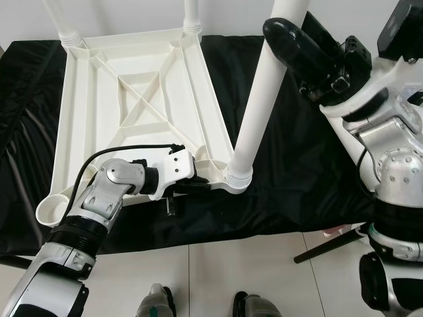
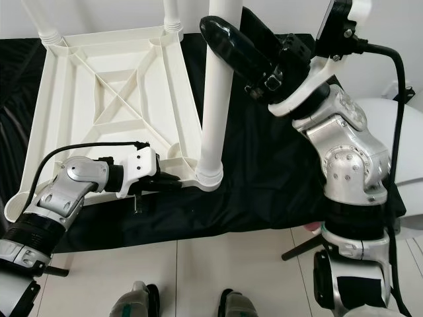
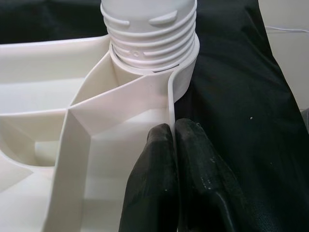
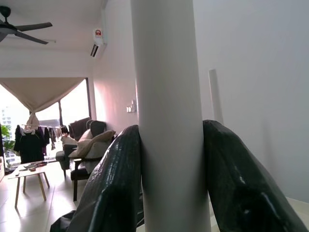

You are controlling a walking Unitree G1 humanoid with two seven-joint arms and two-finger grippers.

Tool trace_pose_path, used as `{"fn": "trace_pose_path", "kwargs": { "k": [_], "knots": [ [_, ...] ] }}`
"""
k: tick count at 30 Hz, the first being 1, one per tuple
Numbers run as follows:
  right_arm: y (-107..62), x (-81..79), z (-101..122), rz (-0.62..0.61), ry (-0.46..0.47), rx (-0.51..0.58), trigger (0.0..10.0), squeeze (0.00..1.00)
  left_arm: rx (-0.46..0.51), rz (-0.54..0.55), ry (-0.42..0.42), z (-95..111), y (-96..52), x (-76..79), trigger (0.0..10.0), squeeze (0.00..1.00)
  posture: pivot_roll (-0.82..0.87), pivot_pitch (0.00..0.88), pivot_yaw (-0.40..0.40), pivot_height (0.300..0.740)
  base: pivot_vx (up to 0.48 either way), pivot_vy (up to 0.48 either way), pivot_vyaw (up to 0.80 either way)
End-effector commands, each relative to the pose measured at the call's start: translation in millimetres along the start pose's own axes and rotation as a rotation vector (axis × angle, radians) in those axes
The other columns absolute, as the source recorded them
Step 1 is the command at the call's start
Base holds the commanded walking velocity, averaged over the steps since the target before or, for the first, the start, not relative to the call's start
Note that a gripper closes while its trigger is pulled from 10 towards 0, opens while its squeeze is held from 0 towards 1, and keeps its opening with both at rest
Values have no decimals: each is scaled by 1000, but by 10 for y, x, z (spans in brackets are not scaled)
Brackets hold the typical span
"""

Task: Building children table

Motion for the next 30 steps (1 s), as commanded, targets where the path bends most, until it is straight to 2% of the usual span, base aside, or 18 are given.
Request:
{"fn": "trace_pose_path", "kwargs": {
  "k": [1,7,9,11,15,16,21,24,25,26,27,28,30],
  "knots": [
    [170,-580,-354,332,134,-132,0,0,-91,-1,-89,-265,54,104,10000,0,34,177,-14,740,0,0,0],
    [151,-579,-389,332,133,-146,0,0,-93,-5,-87,-267,49,103,10000,0,33,175,-12,740,0,0,0],
    [150,-671,-462,371,150,-167,0,0,-95,-6,-85,-265,43,92,10000,0,37,170,-10,740,0,0,0],
    [150,-699,-490,381,153,-174,0,0,-96,-7,-84,-263,41,88,10000,0,37,170,-10,740,0,0,0],
    [155,-668,-496,368,148,-172,0,0,-96,-6,-82,-258,39,82,10000,0,40,169,-10,740,0,0,0],
    [165,-620,-498,344,139,-169,10000,0,-96,-5,-81,-256,34,79,10000,0,41,170,-11,740,0,0,0],
    [178,-549,-499,307,133,-165,10000,0,-98,-5,-80,-259,28,82,10000,0,41,169,-11,740,0,0,0],
    [192,-461,-458,263,149,-137,10000,0,-99,-6,-80,-261,24,81,10000,0,42,169,-10,740,0,0,0],
    [202,-374,-409,223,168,-104,10000,0,-98,-7,-80,-259,23,81,10000,0,42,169,-10,740,0,0,0],
    [202,-374,-409,223,168,-104,10000,0,-98,-7,-80,-259,23,81,10000,0,42,169,-10,740,0,0,0],
    [205,-344,-392,210,173,-91,10000,584,-99,-8,-79,-258,23,82,10000,0,43,169,-8,740,0,0,0],
    [212,-327,-378,202,182,-81,10000,1000,-99,-9,-79,-257,22,82,10000,0,43,168,-7,740,0,0,0],
    [217,-318,-371,198,188,-75,10000,1000,-99,-11,-79,-258,22,82,10000,0,43,169,-6,740,0,0,0]
  ]
}}
Point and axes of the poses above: a point about 5 cm out from each wrist's last joint towards the gripper, its own y axis pointing out of the wrist towards the gripper, its own z axis along the axis of the wrist's last joint, x = y × z, the point moved 5 cm from there along y, pointing out of the wrist towards the gripper, and after that the axes turned 6 degrees about y, right-handed, at the moved point
